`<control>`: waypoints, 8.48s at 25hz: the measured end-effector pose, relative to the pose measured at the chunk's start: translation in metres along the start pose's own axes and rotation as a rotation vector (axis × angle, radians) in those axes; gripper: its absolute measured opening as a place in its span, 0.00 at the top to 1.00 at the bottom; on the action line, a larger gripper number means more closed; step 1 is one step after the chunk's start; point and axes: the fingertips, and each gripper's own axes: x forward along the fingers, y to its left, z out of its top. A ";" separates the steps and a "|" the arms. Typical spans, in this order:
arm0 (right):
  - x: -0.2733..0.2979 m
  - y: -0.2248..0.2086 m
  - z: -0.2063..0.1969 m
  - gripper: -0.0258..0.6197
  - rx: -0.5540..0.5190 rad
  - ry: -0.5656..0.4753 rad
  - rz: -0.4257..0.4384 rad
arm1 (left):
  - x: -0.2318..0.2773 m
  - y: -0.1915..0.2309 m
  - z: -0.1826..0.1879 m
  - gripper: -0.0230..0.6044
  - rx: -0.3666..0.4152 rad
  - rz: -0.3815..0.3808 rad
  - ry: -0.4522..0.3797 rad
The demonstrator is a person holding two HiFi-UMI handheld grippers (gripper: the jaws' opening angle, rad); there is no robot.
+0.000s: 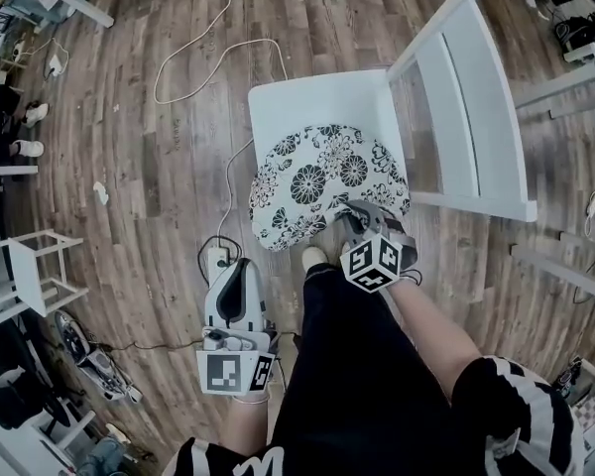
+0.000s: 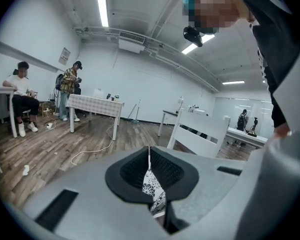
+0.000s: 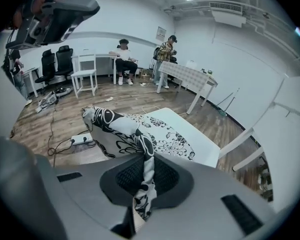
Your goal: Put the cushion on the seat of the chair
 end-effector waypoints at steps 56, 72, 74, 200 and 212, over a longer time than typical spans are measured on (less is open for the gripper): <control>0.189 -0.129 0.021 0.92 -0.189 0.124 -0.045 | 0.034 0.039 -0.048 0.94 -0.076 0.025 0.056; 0.111 -0.119 0.043 0.92 -0.129 -0.073 -0.104 | 0.033 0.026 -0.045 0.94 -0.055 -0.012 0.051; 0.098 -0.111 0.043 0.92 -0.135 -0.092 -0.104 | 0.032 0.022 -0.043 0.94 -0.050 -0.022 0.047; -0.296 -0.105 0.252 0.93 0.439 -0.857 -0.101 | 0.011 -0.119 0.185 0.94 0.150 -0.331 -0.331; -0.307 -0.061 0.252 0.93 0.405 -0.869 -0.145 | -0.022 -0.115 0.177 0.94 0.168 -0.374 -0.349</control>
